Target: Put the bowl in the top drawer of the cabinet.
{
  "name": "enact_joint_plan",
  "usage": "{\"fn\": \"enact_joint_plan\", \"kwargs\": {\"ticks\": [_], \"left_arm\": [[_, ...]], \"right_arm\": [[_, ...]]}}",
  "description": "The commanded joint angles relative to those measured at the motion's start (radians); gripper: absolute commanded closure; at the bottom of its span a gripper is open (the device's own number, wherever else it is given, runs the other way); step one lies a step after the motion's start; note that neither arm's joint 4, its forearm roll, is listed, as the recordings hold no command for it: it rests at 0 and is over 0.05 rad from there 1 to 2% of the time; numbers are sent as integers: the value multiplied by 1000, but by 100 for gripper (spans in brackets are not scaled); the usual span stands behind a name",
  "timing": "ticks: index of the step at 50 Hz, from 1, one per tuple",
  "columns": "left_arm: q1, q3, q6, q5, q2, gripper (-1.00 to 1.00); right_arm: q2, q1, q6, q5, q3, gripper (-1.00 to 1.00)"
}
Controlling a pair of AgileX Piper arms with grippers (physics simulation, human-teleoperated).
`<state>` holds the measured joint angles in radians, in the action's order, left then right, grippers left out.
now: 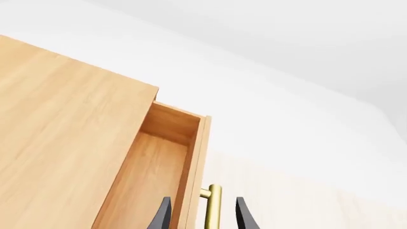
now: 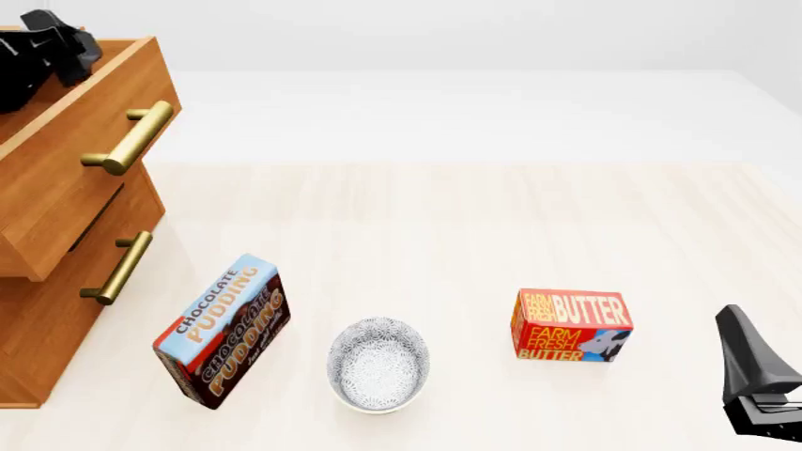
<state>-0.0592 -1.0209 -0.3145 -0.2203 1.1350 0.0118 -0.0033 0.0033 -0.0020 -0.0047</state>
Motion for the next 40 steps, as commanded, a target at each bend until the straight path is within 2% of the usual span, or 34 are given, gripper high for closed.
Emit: {"fn": "enact_joint_plan", "kwargs": {"ticks": [1, 16, 40], "left_arm": [[1, 5, -27, -4, 5, -100], [2, 31, -51, 13, 44, -100], [88, 58, -49, 1, 55, -100]], "right_arm": [[-2, 1, -1, 0, 1, -100], [-2, 1, -1, 0, 1, -100], [-2, 1, -1, 0, 1, -100]]}}
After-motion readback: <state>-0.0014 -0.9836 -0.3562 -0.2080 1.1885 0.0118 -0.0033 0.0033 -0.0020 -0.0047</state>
